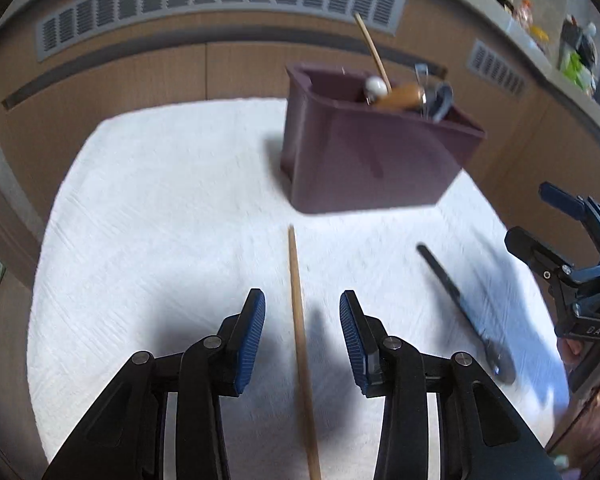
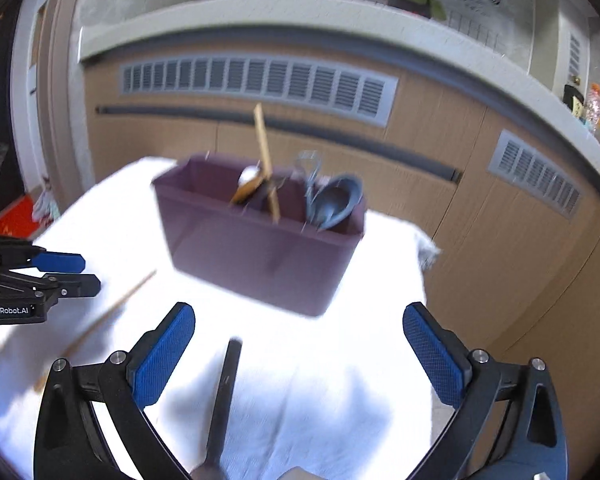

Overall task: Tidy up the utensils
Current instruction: 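Grasp the wooden chopstick with the left tool while the right tool grasps the black-handled spoon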

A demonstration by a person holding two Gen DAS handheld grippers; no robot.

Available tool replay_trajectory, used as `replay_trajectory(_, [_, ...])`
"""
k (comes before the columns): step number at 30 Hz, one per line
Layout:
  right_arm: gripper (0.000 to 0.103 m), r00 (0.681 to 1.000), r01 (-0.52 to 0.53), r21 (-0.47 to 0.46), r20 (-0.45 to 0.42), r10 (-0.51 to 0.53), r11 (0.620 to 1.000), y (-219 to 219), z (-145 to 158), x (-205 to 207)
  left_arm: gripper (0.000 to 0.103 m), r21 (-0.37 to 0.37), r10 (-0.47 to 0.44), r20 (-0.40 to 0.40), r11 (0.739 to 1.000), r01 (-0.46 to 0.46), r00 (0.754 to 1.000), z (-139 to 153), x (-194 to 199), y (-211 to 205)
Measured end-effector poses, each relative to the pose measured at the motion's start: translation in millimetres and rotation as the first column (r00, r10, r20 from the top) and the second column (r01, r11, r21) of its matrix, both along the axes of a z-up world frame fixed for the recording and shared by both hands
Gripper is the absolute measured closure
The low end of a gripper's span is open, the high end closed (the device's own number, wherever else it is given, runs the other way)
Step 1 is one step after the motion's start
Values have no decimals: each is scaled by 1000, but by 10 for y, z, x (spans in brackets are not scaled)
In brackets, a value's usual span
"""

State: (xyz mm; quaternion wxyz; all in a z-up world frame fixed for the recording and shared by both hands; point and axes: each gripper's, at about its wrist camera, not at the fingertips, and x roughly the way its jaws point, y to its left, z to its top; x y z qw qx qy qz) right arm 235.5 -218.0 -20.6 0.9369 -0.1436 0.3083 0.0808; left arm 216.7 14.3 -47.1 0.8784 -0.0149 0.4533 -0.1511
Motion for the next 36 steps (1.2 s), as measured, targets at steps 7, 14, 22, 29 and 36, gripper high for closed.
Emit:
replay_trajectory(7, [31,984,-34,84,-173,48,996,-12,-379,-70,81,72,-23,-95,997,30,995,-184,44,-136])
replay_trajectory(14, [53,952,-31,116,-300,65,993,85,-604,70,84,72,-13,-145,997,23,989,-206,190,-132])
replay_trajectory(22, [71,938,-25,90,-343,55,996,223,-778,91,84,73,-11,-151,997,23,989,-231,199,-146])
replay_trajectory(29, [92,939,-18,130,-338,61,991,120,-731,42,84,71,-18,-177,997,31,984,-240,224,-144])
replay_trajectory(36, [92,954,-18,197,-290,75,980,-11,-571,-65,97,93,-33,-171,994,49,985,-236,284,-232])
